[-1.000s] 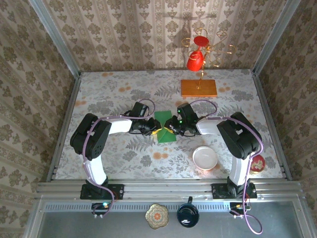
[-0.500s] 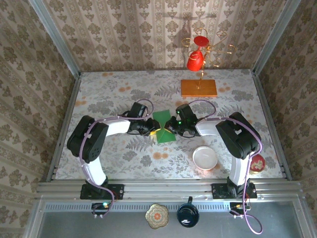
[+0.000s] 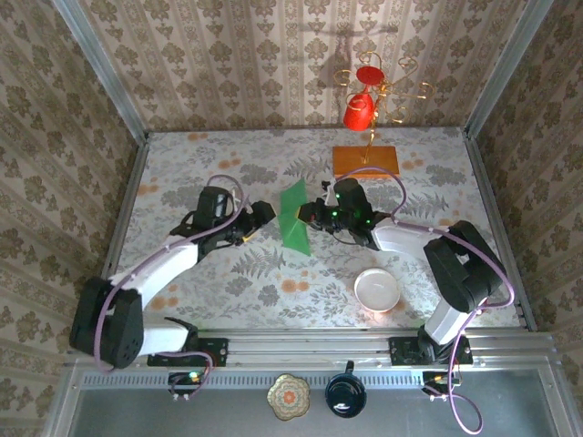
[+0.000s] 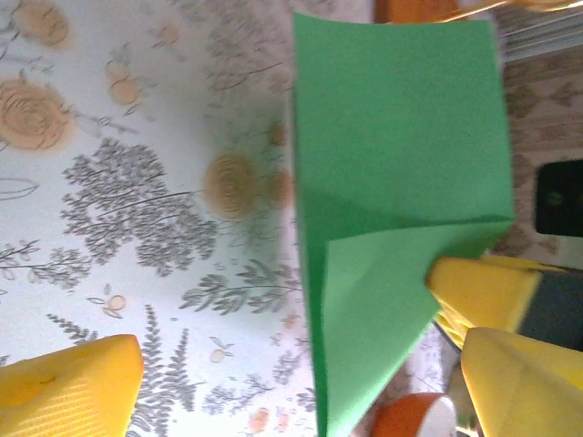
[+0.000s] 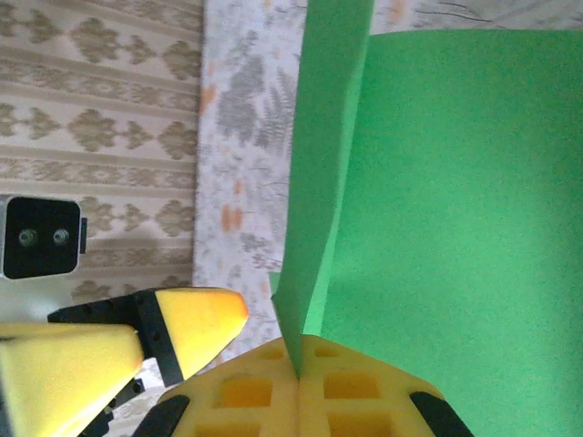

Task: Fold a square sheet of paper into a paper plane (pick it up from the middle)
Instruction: Turn over the paper at the center of the table.

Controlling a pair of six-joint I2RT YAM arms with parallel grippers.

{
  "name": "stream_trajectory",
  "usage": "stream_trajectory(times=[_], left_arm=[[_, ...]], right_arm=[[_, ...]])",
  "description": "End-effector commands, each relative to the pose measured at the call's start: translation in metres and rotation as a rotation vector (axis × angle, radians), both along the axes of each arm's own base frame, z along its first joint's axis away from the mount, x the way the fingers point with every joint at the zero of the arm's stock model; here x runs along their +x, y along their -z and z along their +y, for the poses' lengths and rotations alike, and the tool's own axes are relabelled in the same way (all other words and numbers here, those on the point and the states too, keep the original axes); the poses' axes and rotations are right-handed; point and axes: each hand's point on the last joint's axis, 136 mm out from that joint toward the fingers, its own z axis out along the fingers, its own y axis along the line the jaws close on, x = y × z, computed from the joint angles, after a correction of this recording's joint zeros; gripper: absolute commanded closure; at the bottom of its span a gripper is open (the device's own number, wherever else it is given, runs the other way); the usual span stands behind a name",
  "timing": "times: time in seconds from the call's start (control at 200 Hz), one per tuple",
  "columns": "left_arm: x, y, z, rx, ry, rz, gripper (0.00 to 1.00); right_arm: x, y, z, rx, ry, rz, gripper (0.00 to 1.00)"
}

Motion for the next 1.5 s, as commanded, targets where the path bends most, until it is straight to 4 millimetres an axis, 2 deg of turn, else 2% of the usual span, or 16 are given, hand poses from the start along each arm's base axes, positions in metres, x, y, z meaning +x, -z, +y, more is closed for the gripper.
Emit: stream_trajectory(times=[0.0, 0.2, 0.37, 0.405, 0.51, 0.775, 1.02, 1.33, 1.496], left_arm=[[-0.006, -0.021, 0.0, -0.046, 0.037, -0.078, 0.08], [-0.013, -0.046, -0.015, -0.208, 0.108, -0.116, 0.1], [-0.013, -0.058, -0.02, -0.237, 0.121, -0.147, 0.14], [-0.018, -0.062, -0.025, -0.262, 0.159, -0.151, 0.15], [-0.019, -0.073, -0.032, -0.298, 0.191, -0.171, 0.21], [-0.019, -0.088, -0.034, -0.333, 0.196, -0.21, 0.42], [-0.021, -0.1, -0.032, -0.356, 0.193, -0.259, 0.57], [-0.02, -0.1, -0.034, -0.35, 0.209, -0.27, 0.72], [-0.019, -0.096, -0.035, -0.342, 0.222, -0.263, 0.75]], right_arm=[[-0.002, -0.047, 0.016, 0.139, -0.055, -0.073, 0.96], [-0.004, -0.087, 0.025, 0.293, -0.085, -0.11, 0.96], [-0.009, -0.104, 0.025, 0.332, -0.107, -0.126, 0.95], [-0.01, -0.105, 0.025, 0.335, -0.111, -0.127, 0.95], [-0.013, -0.108, 0.024, 0.347, -0.116, -0.127, 0.95], [-0.019, -0.113, 0.019, 0.378, -0.118, -0.124, 0.93], [-0.022, -0.106, 0.016, 0.361, -0.109, -0.114, 0.92], [-0.025, -0.097, 0.011, 0.349, -0.083, -0.093, 0.9], [-0.026, -0.097, 0.009, 0.343, -0.077, -0.095, 0.9]])
